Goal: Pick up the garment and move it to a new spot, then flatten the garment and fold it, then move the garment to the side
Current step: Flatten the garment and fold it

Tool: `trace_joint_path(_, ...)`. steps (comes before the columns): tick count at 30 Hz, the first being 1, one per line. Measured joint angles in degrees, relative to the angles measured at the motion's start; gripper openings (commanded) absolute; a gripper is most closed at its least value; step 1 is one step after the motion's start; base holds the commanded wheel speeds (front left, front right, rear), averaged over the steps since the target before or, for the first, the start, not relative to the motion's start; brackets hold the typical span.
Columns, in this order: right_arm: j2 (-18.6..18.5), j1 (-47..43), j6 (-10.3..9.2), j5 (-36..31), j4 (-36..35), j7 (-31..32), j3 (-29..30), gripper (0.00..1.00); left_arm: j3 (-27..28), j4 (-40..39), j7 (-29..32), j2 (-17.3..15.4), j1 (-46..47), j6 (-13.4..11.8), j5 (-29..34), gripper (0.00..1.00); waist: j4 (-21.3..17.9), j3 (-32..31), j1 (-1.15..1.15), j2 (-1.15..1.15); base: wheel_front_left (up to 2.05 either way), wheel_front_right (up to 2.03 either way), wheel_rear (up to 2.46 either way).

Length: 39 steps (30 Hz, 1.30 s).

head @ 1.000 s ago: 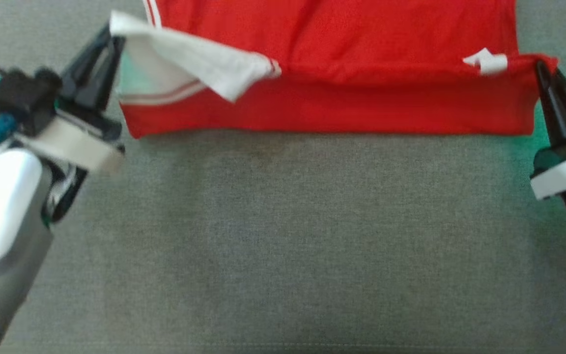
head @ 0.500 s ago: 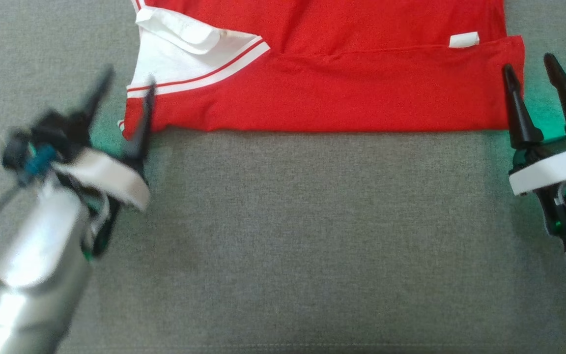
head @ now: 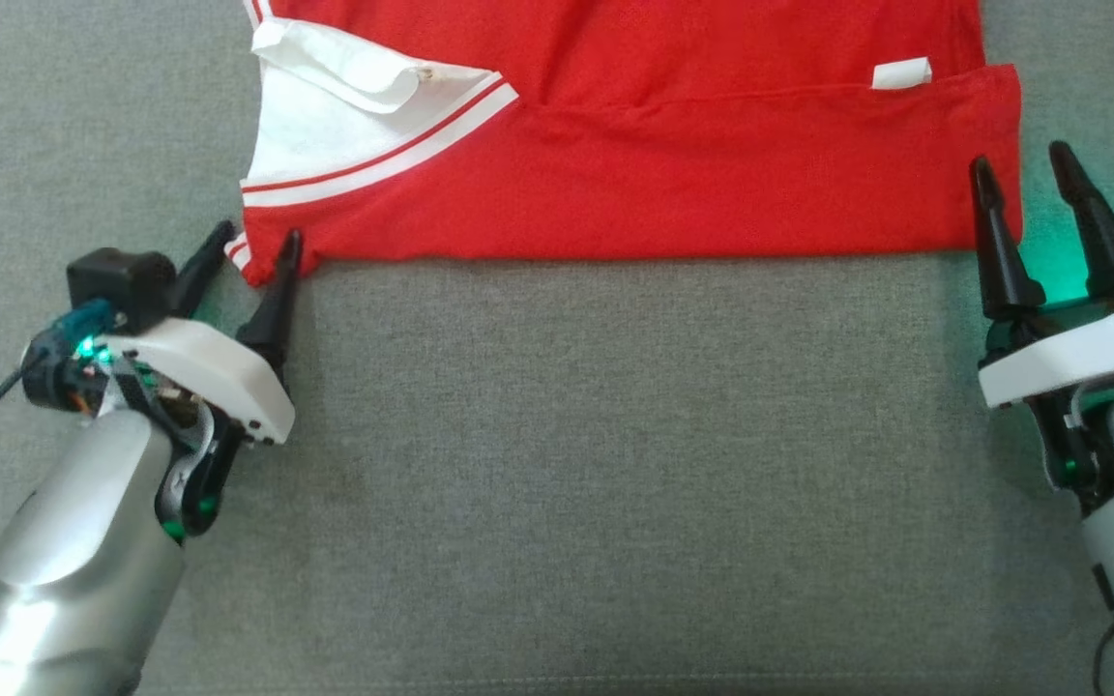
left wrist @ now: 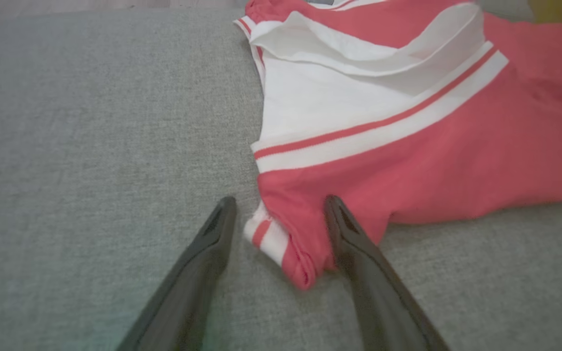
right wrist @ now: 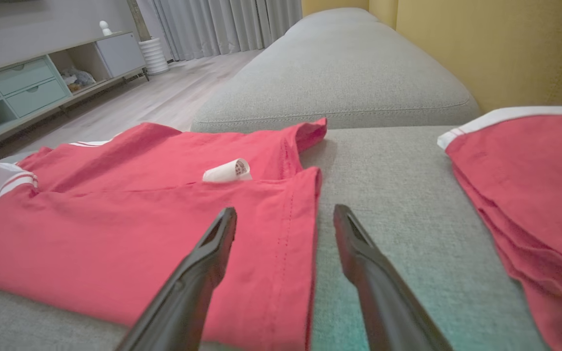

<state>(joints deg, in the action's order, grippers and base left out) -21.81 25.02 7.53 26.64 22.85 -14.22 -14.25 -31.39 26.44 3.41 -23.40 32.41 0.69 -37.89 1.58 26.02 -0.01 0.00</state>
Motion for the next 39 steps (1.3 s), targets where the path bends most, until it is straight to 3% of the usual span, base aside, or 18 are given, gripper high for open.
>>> trace_joint_path(1,0.1,0.0,0.00,0.0,0.5,0.0,0.0,1.00,0.2,-0.1,0.4,0.2,0.0,0.7,-1.2,0.00,0.0,-0.2,0.00,0.00,0.00,0.00,0.00)
trace_joint_path(8,1.3,0.0,0.00,0.0,8.5,-0.1,-0.8,1.00,-0.1,-0.8,-0.1,0.8,-1.6,1.7,-2.1,0.00,0.8,-1.8,0.01,0.00,0.00,0.00,0.00)
trace_joint_path(9,1.2,0.2,0.00,0.1,9.8,0.0,-1.7,0.82,-0.2,-0.7,-0.1,0.9,-1.8,1.7,-2.1,0.00,0.9,-2.1,0.00,0.00,0.00,0.00,0.00)
trace_joint_path(10,1.3,0.4,0.00,0.4,10.9,0.1,-2.3,0.04,-0.2,-0.7,-0.4,1.0,-2.0,1.8,-2.1,0.00,1.1,-2.3,0.00,0.00,0.00,0.00,0.00)
trace_joint_path(11,1.2,0.8,0.00,0.8,11.6,0.2,-2.9,0.00,-0.3,-0.6,-0.8,1.1,-2.3,1.8,-2.0,0.00,1.2,-2.6,0.00,0.00,0.00,0.00,0.00)
trace_joint_path(16,0.6,1.3,0.00,2.9,13.6,0.2,-4.5,0.00,-0.7,0.1,-3.2,1.5,-3.2,2.4,-2.0,0.00,1.8,-4.8,0.01,0.00,0.00,0.00,0.00)
trace_joint_path(21,-2.9,-1.8,0.00,3.6,13.1,0.1,-3.5,0.00,-1.7,-0.8,-5.1,1.6,-7.0,2.9,-2.1,0.00,2.0,-7.9,0.01,0.00,0.00,0.00,0.00)
trace_joint_path(27,-4.1,-14.0,0.00,4.1,8.3,0.1,-0.4,0.00,-3.2,-4.4,-8.1,1.6,-15.4,2.7,-2.0,0.00,2.0,-11.3,0.00,0.00,0.00,0.00,0.00)
trace_joint_path(35,-3.1,-29.4,0.00,4.0,-0.8,0.5,4.0,0.00,-4.0,-10.5,-8.2,-0.7,-25.3,-0.8,-2.1,0.00,1.5,-13.3,0.00,0.00,0.00,0.00,0.00)
trace_joint_path(36,-2.9,-30.2,0.00,4.0,-1.7,1.1,4.3,0.18,-4.0,-11.0,-7.8,-1.1,-25.8,-0.8,-2.2,0.00,1.4,-13.4,0.00,0.00,0.00,0.00,0.00)
trace_joint_path(38,-2.3,-30.8,0.00,4.0,-3.2,2.1,5.3,1.00,-3.9,-12.1,-7.2,-1.5,-25.9,-1.3,-2.5,0.00,1.3,-13.6,0.00,0.00,0.00,0.00,0.00)
trace_joint_path(39,-2.3,-30.8,0.00,3.8,-3.9,2.5,5.8,1.00,-3.9,-12.5,-6.7,-1.6,-25.9,-1.3,-2.5,0.44,1.2,-13.6,0.00,0.00,0.00,0.00,0.00)
